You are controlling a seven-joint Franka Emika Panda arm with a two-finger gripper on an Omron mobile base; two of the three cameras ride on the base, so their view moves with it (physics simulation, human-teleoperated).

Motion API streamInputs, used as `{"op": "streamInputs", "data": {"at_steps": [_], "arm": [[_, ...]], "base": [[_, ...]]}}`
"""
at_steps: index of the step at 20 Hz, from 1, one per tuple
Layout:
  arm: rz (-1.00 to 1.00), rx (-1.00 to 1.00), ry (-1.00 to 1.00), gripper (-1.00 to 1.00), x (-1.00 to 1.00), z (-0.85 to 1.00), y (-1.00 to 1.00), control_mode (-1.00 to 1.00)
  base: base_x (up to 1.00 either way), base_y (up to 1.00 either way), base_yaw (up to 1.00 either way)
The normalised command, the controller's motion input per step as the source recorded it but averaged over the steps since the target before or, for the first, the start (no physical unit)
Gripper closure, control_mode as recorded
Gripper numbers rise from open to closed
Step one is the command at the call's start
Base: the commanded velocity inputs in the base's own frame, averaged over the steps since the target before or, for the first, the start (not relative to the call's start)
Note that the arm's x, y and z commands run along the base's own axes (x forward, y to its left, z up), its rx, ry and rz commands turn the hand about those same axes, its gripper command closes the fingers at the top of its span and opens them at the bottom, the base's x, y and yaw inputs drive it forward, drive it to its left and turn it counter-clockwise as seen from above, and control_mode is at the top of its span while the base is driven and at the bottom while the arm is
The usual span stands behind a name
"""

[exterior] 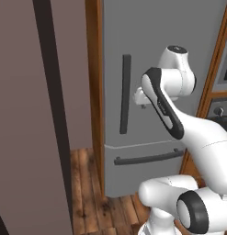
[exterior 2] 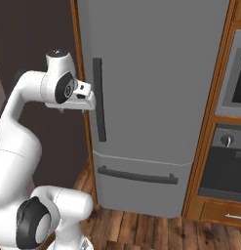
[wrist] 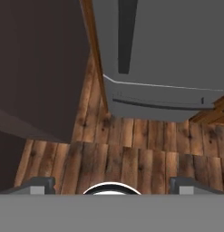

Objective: Retrieve the sausage and cheese from the fridge and place them on the cutting board on the counter.

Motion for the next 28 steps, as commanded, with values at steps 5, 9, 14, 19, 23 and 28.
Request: {"op": "streamInputs", "data": {"at_steps": [5,9,14,19,23,28], "arm": [[0.00,0.00,0.00,-1.00,0.00,0.00,0.00,1.00],[-0.01,-0.04,-0.30,-1.00,0.00,-0.20,0.02,-1.00],[0.00,-0.14,-0.69,-1.00,0.00,-0.04,0.01,-1.00],[-0.05,-0.01,-0.29,-1.00,0.18,-0.06,0.00,-1.00],[-0.11,0.05,-0.01,-1.00,0.37,0.00,0.00,-1.00],[-0.13,0.05,0.13,-1.00,0.47,0.00,0.09,-1.00]], "base": [[-0.37,0.00,0.00],[0.00,0.00,0.00],[0.00,0.00,0.00],[0.00,0.00,0.00],[0.00,0.00,0.00],[0.00,0.00,0.00]]}}
